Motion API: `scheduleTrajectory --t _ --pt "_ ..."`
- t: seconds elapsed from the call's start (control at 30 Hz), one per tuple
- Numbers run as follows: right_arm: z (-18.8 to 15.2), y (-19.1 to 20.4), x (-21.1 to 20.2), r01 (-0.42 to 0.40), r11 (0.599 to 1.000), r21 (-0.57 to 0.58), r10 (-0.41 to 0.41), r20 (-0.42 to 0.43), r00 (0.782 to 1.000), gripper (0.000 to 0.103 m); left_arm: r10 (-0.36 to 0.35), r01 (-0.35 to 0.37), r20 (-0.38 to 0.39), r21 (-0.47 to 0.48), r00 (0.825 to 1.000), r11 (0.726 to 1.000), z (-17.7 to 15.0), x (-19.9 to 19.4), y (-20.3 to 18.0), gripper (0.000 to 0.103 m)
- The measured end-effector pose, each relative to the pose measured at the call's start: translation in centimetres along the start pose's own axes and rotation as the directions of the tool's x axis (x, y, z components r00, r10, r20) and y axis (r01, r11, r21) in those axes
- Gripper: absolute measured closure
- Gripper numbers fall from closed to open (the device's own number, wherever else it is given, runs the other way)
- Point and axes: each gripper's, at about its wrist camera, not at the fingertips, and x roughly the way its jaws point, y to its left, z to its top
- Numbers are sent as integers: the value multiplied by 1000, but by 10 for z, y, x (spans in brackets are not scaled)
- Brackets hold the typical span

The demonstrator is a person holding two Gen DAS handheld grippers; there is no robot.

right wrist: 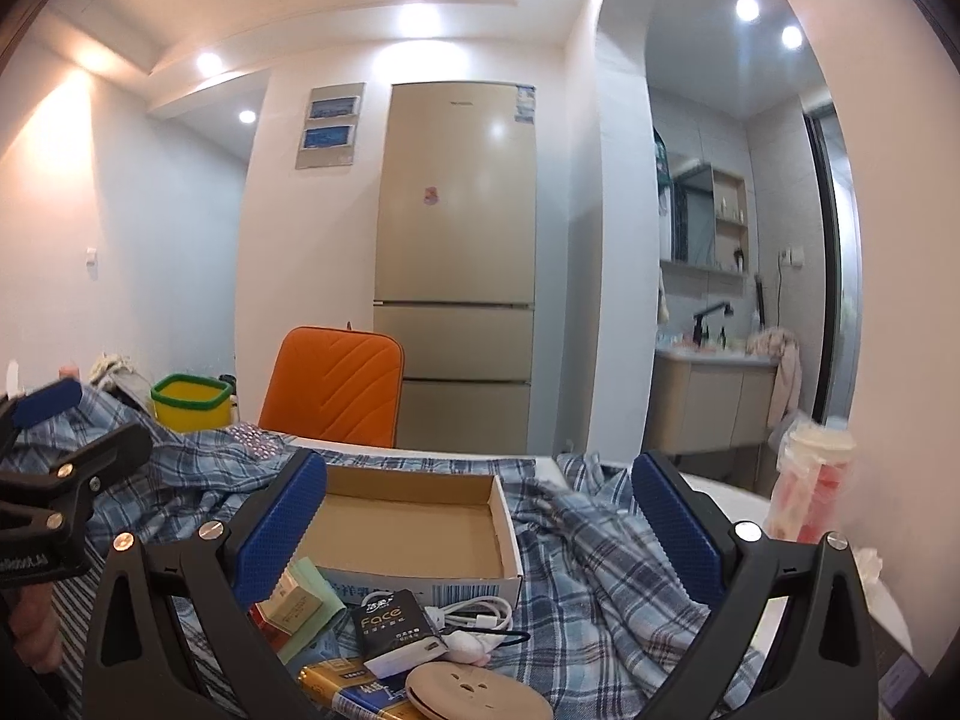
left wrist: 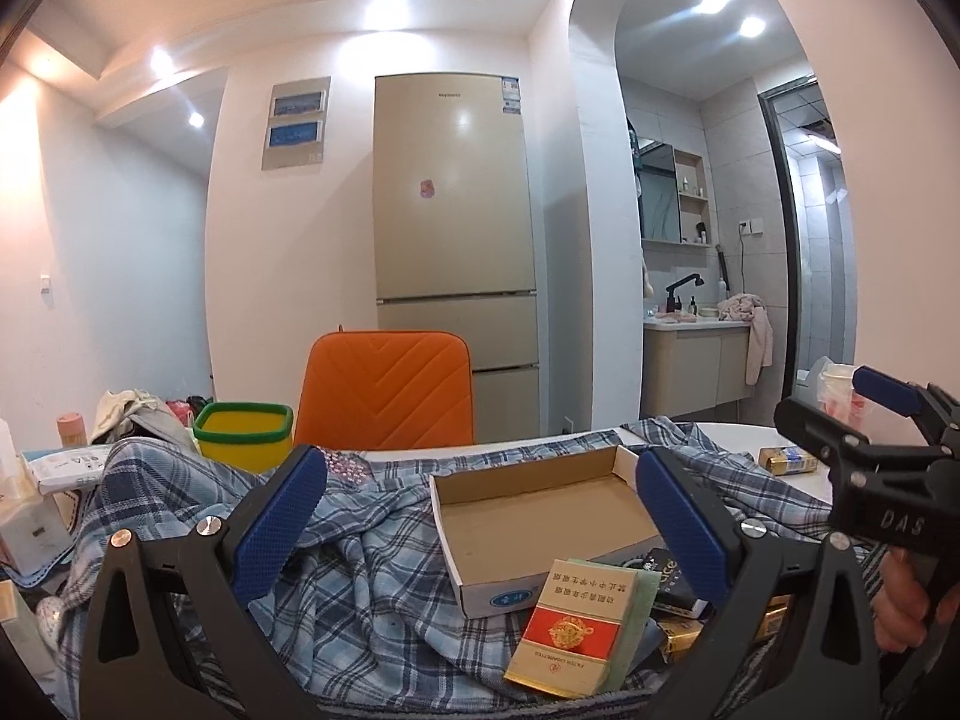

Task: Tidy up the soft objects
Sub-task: 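Reach the left gripper to the red-and-gold cigarette pack and grasp it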

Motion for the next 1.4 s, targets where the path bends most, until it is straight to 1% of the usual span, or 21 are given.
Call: scheduleTrajectory --t 0.1,0.17,0.23,0.3,0.37,0.4,0.47,0.6,0.67,0.77,0.87,0.93,1.03,1.07,1.17,1.2,1.27,1.3,1.33,1.37,1.4 --pt "10 -12 0 -1 998 59 4 -36 999 0 -6 5 -58 -17 998 1000 7 -4 3 0" --pt "16 -18 -1 -7 997 76 11 -59 998 0 -7 5 -97 -23 995 1000 9 -6 7 0" --pt "20 -20 -2 -6 996 85 14 -87 996 0 -2 -3 -142 -36 990 999 10 -6 11 0" --pt "22 -21 -3 -17 996 87 27 -120 992 0 -21 9 -182 -63 983 998 9 -5 15 0" --pt "20 -22 -5 -52 994 93 66 -159 985 0 -50 34 -217 -77 975 996 7 -6 17 0" --pt "19 -23 -6 -70 993 95 86 -185 979 0 -54 38 -232 -74 971 997 5 -7 17 0" --pt "14 -24 -7 -80 992 98 101 -227 969 0 -65 52 -264 -58 962 997 1 -8 14 0" --pt "-1 -23 -4 -110 987 114 139 -294 945 0 -139 127 -311 -58 940 990 -10 -9 5 1" --pt "-6 -21 -1 -108 989 98 134 -314 940 0 -151 144 -333 -46 931 988 -15 -6 0 1" --pt "-6 -22 5 -109 987 119 143 -330 933 0 -190 198 -388 -19 902 980 -16 7 -5 7" --pt "-4 -26 14 -113 983 143 156 -342 927 0 -242 258 -439 -24 865 966 -15 25 -5 12" --pt "-4 -26 20 -114 983 144 158 -345 925 0 -264 283 -470 -31 842 959 -17 39 -6 22" --pt "-3 -23 29 -115 983 140 159 -355 921 0 -301 313 -512 -64 805 948 -22 60 -5 29" --pt "-3 -23 31 -120 983 141 163 -357 920 0 -311 322 -520 -71 796 944 -24 65 -6 29" --pt "-4 -20 34 -117 985 128 155 -351 924 0 -322 342 -536 -65 781 937 -32 76 -9 29" --pt "-5 -20 35 -113 986 120 148 -349 925 0 -329 351 -545 -67 771 934 -35 79 -9 30" --pt "-10 -19 37 -107 988 108 138 -351 926 0 -356 365 -574 -104 738 925 -43 87 -7 30" --pt "-12 -18 38 -107 989 107 138 -356 924 0 -355 364 -584 -108 730 925 -47 91 -6 30" --pt "-15 -18 39 -109 988 108 141 -362 921 0 -342 357 -589 -96 732 929 -50 93 -6 31" --pt "-17 -18 41 -112 987 111 146 -370 917 0 -323 344 -588 -81 742 936 -52 94 -6 32" --pt "-19 -19 42 -115 987 115 150 -376 914 0 -315 338 -587 -74 746 938 -54 96 -6 33"
